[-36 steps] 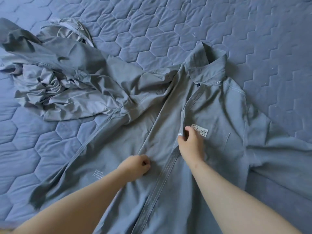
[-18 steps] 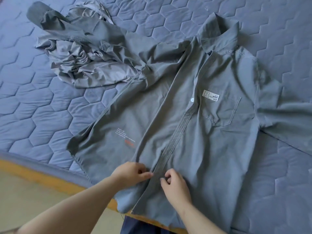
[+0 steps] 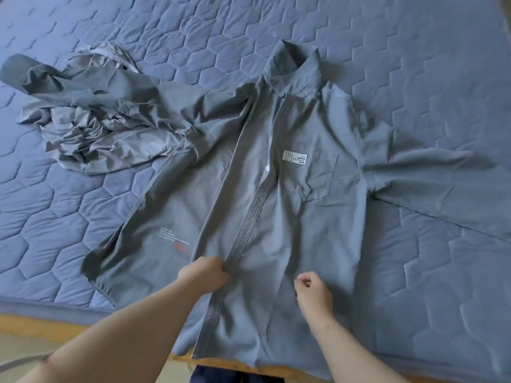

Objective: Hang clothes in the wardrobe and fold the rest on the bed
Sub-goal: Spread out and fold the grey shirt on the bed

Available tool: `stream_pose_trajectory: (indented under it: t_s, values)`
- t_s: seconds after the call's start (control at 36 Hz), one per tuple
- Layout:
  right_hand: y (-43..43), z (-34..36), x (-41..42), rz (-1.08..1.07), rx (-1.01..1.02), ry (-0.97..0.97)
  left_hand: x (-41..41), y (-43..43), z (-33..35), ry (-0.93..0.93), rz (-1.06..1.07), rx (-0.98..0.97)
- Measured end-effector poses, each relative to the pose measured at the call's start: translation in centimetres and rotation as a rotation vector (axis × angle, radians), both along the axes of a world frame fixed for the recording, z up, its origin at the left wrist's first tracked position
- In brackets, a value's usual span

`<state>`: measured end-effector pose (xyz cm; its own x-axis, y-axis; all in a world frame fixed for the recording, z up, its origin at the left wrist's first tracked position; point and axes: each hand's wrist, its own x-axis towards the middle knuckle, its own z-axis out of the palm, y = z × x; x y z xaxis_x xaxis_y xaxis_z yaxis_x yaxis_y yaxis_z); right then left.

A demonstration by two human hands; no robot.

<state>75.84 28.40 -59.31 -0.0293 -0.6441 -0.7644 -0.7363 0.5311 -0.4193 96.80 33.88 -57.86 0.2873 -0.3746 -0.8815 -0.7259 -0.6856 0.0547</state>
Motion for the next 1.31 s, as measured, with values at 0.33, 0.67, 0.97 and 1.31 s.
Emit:
stream_pose_trajectory:
  t_s: [0.33, 0.67, 0.97, 1.31]
  values:
    - [-13.0, 1.5, -8.6, -0.774, -0.046, -0.297, -9.6, -16.0, 3.1, 0.191, 0.235, -0.407]
    - [-25.7, -1.6, -21.3, -1.44, -0.092, -0.597, -21.1, -27.4, -1.7, 0.308, 0.365, -0.467]
    - [-34.1, 2.8, -18.6, -1.049, -0.752, -0.566, -18.7, -29.5, -1.0, 0.488, 0.873, -0.481]
    - [-20.9, 3.2, -1.1, 0.923, -0.145, -0.022, -3.1, -24.8, 2.7, 0.503, 1.793, -0.723]
